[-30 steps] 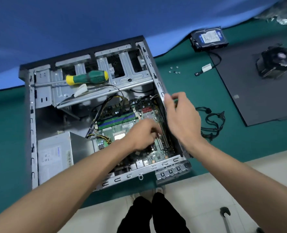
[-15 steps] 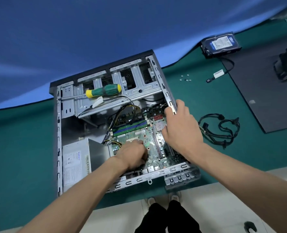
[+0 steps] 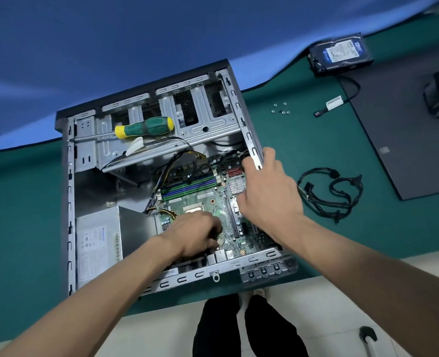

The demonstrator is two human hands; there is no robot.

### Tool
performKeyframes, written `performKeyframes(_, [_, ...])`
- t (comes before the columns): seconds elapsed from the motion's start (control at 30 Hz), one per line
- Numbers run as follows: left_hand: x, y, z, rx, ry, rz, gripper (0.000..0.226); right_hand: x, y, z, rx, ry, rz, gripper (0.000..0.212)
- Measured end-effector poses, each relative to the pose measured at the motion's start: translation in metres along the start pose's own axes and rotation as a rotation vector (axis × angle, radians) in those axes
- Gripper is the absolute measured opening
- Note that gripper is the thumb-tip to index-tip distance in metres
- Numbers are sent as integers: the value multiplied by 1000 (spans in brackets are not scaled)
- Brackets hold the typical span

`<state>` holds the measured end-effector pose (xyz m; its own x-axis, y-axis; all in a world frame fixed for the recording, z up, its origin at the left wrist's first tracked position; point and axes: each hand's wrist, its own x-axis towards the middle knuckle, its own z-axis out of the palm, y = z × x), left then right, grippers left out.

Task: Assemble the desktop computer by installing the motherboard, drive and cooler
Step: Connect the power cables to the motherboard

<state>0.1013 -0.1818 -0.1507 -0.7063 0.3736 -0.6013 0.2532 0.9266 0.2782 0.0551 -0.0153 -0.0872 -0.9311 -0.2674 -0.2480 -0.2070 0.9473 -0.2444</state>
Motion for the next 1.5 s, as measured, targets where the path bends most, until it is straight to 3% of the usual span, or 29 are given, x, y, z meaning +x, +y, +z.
performKeyframes(0.2, [8,5,0,134,-26,108,2,2,2,2,20,9,8,39])
performKeyframes(0.5, [13,0,7,94,102,179,4,2,3,4,48,18,11,39])
performKeyframes(0.6, [11,-1,6,-154,188,39,14,2,3,4,50,25,15,39])
performKeyframes(0.67, [6,0,5,-487,214,-68,21,2,3,5,50,25,16,38])
performKeyframes(0.8, [-6,-1,0,-1041,307,-180,9,3,5,4,44,23,23,35])
performKeyframes(0.9, [-14,1,-5,-1235,324,-207,9,3,4,3,42,34,14,32])
performKeyframes(1.03, [-25,8,-8,-1288,336,-173,11,0,6,2,-40,91,-49,35])
performKeyframes(1.1, [-29,9,-9,-1322,344,-160,9,-4,5,-3,-60,128,-108,32])
performKeyframes(1.2, [-34,9,-10,-1373,351,-146,15,-11,3,-4,-220,168,-378,21])
performKeyframes(1.3, [-36,9,-10,-1350,332,-134,19,-15,-1,-6,-320,84,-601,20])
performKeyframes(1.5, [-37,9,-11,-1309,344,-162,22,-17,-1,-2,-268,8,-774,25])
